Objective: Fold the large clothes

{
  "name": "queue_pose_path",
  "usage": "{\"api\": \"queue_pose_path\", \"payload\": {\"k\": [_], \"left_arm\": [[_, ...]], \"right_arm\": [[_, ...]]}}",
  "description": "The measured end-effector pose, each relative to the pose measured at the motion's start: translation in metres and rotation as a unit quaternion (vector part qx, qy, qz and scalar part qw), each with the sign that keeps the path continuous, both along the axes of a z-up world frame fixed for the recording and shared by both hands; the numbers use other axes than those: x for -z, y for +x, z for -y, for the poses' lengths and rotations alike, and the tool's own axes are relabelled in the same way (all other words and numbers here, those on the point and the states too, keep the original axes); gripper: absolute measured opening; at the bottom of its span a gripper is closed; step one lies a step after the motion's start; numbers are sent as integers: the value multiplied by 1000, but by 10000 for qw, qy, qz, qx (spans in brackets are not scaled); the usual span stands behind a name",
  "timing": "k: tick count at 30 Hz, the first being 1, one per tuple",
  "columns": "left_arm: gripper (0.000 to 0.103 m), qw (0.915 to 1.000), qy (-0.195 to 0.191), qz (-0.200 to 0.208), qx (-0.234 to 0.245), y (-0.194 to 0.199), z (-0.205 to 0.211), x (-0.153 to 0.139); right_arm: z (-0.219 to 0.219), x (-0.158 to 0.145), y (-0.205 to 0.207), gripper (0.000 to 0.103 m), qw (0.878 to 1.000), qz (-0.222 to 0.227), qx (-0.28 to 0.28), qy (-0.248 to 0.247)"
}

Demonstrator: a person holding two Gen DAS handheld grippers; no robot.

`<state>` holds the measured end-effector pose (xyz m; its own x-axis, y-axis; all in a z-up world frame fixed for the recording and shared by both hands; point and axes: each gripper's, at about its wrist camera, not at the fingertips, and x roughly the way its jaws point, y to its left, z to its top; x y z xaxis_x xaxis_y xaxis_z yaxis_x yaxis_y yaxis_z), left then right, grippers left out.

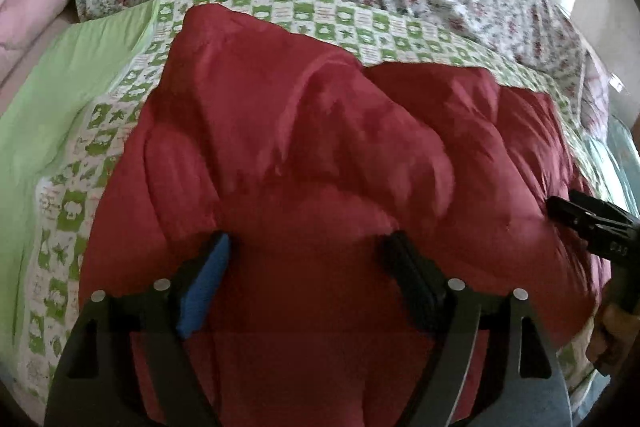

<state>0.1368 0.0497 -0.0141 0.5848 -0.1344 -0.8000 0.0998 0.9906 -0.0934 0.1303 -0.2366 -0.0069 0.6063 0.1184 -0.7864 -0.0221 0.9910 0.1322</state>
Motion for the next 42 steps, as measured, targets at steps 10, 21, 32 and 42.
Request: {"api": "queue_pose_path", "payload": {"k": [10, 21, 32, 42], "left_arm": [[81, 9962, -190, -512, -685, 71, -25, 11], [88, 9934, 136, -614, -961, 103, -19, 28], [88, 9934, -601, -539, -813, 65, -32, 1], [88, 9988, -355, -110, -304, -40, -24, -8]], "right_arm": [[30, 18, 27, 91, 9974, -120, 313, 637], [47, 29, 26, 91, 9925, 132, 530, 1096], [46, 28, 25, 91, 9936, 140, 509, 1002], [44, 23, 24, 91, 9943, 159, 501, 928]]}}
